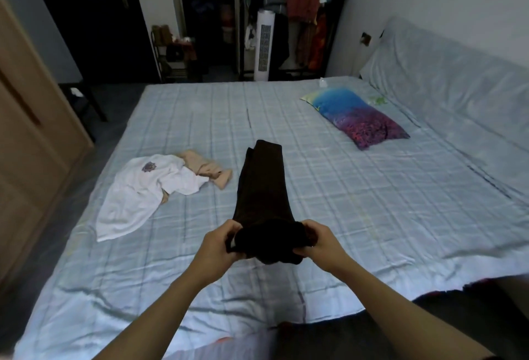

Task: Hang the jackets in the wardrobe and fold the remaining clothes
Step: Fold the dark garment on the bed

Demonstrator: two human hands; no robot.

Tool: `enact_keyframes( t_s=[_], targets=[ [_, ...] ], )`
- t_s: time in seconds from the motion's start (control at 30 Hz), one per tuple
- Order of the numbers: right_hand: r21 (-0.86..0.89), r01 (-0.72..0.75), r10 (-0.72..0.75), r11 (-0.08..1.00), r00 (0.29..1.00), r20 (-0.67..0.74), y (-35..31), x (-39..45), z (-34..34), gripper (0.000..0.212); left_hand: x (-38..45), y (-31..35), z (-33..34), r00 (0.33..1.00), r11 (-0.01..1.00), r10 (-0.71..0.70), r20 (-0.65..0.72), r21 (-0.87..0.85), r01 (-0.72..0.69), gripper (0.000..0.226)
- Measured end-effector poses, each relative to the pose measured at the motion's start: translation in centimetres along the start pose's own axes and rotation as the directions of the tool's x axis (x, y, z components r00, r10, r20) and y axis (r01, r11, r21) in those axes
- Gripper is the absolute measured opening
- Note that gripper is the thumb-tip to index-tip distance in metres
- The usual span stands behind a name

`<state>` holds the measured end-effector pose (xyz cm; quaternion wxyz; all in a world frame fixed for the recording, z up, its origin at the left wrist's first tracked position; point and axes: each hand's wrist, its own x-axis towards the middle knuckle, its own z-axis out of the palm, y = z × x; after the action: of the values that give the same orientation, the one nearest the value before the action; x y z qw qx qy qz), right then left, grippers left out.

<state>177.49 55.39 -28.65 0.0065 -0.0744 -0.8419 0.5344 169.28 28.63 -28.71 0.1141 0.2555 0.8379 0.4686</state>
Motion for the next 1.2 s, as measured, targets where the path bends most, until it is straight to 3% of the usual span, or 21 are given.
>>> enact_keyframes(
  t_s=[0.23,0.63,1.0,1.2],
  targets=[
    [0.167,-0.036,0.039,0.985,0.999,-0.017,1.1,5.3,-2.1,0.033,6.1,-0.4,0.1,0.996,0.996,-0.087,-0.031,-0.031,0.086,0.051],
    [0.392,-0.136,0.151,0.910,0.988,-0.008,5.0,24.0,-7.6,0.029,25.2,-1.7,0.4,0.976,0.980,-0.194,-0.097,-0.067,0.188,0.034],
    [0.409,-0.223,0.304,0.885,0.942,-0.144,6.1,40.6,-8.2,0.038,42.2,-6.5,-2.2,0.972,0.974,-0.216,-0.091,-0.087,0.208,0.026],
    [0.358,-0.289,0.354,0.888,0.927,-0.128,10.7,52.6,-7.8,0.033,53.4,-13.9,-1.5,0.967,0.964,-0.252,-0.040,-0.093,0.247,0.021]
  ],
)
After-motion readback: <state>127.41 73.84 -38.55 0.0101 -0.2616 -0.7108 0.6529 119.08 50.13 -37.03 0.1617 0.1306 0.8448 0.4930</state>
